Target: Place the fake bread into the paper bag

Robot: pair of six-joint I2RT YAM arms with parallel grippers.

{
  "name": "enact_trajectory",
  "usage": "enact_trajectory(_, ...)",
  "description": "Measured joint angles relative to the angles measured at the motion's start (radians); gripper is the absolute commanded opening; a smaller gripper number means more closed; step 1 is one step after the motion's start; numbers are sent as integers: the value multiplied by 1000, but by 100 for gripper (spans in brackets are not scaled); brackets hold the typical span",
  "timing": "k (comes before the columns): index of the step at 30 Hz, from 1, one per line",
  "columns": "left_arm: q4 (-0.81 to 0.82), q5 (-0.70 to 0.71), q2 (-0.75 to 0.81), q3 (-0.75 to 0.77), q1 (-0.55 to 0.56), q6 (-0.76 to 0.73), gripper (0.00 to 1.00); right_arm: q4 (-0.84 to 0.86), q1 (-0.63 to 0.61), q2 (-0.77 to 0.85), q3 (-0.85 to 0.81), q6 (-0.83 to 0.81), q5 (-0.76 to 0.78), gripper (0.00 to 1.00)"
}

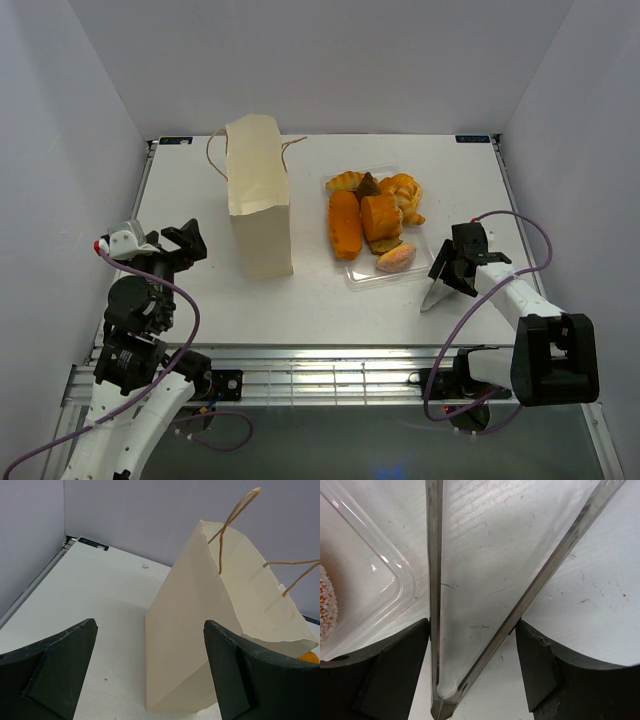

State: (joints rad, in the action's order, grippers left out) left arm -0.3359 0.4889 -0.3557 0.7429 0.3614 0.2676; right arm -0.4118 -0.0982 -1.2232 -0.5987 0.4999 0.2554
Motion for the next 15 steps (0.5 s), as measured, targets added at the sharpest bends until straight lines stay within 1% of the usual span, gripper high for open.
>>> enact_trajectory(8,0,0,0,0,3,-3,98,19,0,-21,-14,-81,-27,72)
enact_trajectory(11,0,0,0,0,8,-5,98,16,0,-58,-48,-146,-42,73)
enact_trajectory(15,0,0,0,0,9,-5,98,8,1,-106,-103,-231,-54,77)
